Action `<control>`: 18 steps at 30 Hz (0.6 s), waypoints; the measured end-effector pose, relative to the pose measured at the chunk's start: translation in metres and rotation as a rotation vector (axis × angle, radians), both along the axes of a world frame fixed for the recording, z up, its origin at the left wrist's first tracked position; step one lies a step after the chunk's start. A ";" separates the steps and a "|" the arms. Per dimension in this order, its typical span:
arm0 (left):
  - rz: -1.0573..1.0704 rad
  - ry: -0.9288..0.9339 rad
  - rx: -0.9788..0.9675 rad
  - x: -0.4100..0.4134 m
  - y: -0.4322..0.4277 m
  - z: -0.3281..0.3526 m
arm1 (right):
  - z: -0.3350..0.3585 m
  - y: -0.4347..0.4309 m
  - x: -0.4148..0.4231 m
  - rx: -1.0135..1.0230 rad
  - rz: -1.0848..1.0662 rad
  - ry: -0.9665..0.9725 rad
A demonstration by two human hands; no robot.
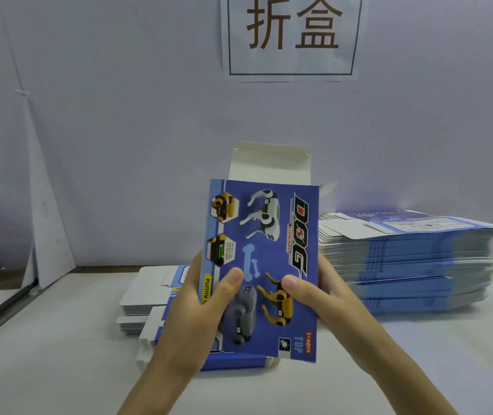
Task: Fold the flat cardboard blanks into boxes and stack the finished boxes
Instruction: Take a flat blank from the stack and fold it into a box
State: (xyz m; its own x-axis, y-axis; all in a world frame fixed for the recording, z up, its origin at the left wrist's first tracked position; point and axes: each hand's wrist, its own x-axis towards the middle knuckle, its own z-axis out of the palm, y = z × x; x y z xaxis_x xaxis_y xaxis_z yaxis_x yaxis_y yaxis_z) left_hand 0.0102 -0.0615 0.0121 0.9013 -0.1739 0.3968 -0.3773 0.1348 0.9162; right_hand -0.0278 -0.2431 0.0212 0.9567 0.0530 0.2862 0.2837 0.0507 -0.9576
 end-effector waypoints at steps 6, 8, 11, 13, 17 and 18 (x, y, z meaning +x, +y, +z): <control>0.047 -0.004 -0.006 -0.003 -0.004 -0.003 | 0.001 -0.001 0.002 0.048 -0.047 -0.017; 0.034 -0.038 0.000 -0.003 -0.002 0.000 | 0.000 -0.001 0.002 0.046 -0.029 -0.003; 0.012 -0.025 -0.013 0.000 0.002 0.003 | 0.001 0.003 0.000 0.006 -0.004 -0.030; 0.032 -0.016 -0.018 0.000 0.003 0.001 | 0.000 0.004 0.001 0.006 -0.029 -0.047; 0.067 -0.074 0.010 -0.002 0.002 0.002 | -0.001 0.002 0.002 0.042 -0.044 -0.009; 0.060 -0.077 0.004 -0.003 0.002 0.004 | -0.001 0.002 0.002 0.033 -0.033 -0.017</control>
